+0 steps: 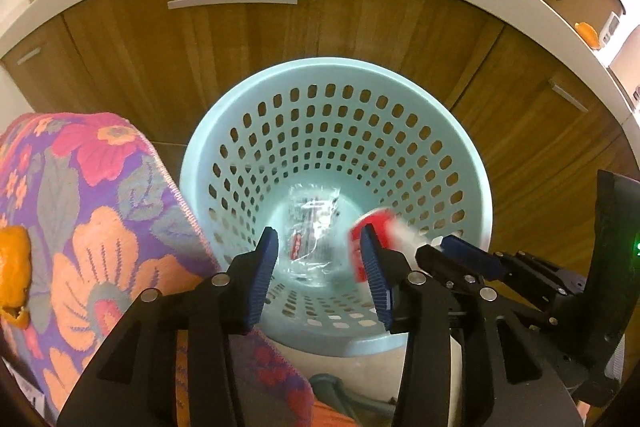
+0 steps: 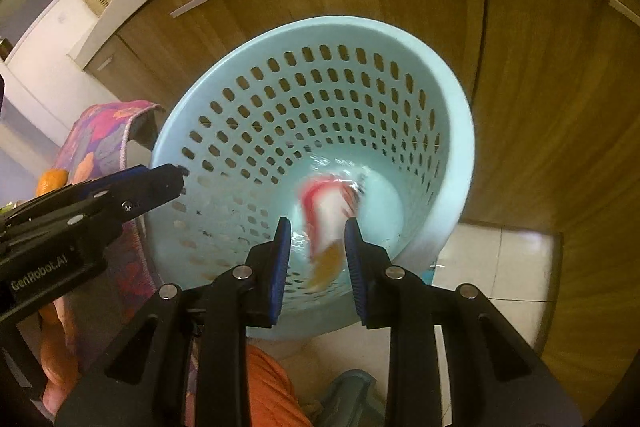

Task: Collect trash
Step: 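Carry both items over the blue basket and open both tools to drop them, then move both tools back over the table toward the remaining trash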

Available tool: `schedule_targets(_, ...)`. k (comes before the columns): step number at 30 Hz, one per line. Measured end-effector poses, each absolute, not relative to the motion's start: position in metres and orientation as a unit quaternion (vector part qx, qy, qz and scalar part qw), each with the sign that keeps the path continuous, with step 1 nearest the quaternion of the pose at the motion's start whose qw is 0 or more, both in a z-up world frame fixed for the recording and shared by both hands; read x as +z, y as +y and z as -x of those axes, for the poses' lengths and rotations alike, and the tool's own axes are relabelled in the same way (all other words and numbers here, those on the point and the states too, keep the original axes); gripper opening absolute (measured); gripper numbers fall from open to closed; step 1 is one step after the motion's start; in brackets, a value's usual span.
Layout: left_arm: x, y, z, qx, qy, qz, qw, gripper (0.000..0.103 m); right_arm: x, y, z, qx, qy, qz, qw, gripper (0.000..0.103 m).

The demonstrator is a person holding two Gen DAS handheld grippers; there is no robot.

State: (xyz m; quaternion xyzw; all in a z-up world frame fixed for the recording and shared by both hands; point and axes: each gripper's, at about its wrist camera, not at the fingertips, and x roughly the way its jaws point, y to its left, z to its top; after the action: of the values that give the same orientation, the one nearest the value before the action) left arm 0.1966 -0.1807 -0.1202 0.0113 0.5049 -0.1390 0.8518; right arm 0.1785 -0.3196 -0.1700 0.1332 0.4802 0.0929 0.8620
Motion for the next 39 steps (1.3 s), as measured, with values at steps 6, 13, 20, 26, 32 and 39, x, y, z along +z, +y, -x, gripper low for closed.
schedule_targets(6, -0.107, -0.178, -0.195, -0.138, 0.488, 0.001, 0.862, 0.049, -0.163, -0.318, -0.173, 0.102, 0.469, -0.129, 0.868, 0.046)
schedule_targets(13, -0.086, -0.169, -0.187, -0.135, 0.466, 0.019, 0.874, 0.05, -0.15, -0.323, -0.162, 0.109, 0.45, -0.13, 0.877, 0.046)
schedule_targets(20, -0.063, -0.16, -0.167, -0.129, 0.437, 0.018, 0.89, 0.05, -0.132, -0.323, -0.149, 0.114, 0.433, -0.131, 0.885, 0.046)
schedule_targets(26, -0.032, -0.141, -0.134, -0.116, 0.397, 0.024, 0.91, 0.054, -0.114, -0.314, -0.131, 0.124, 0.41, -0.127, 0.895, 0.046)
schedule_targets(32, -0.016, -0.108, -0.089, -0.084, 0.363, 0.028, 0.928, 0.057, -0.092, -0.286, -0.109, 0.162, 0.37, -0.097, 0.909, 0.046)
schedule_targets(39, -0.026, -0.03, -0.019, 0.012, 0.341, 0.047, 0.939, 0.059, -0.065, -0.204, -0.075, 0.222, 0.31, -0.014, 0.924, 0.046)
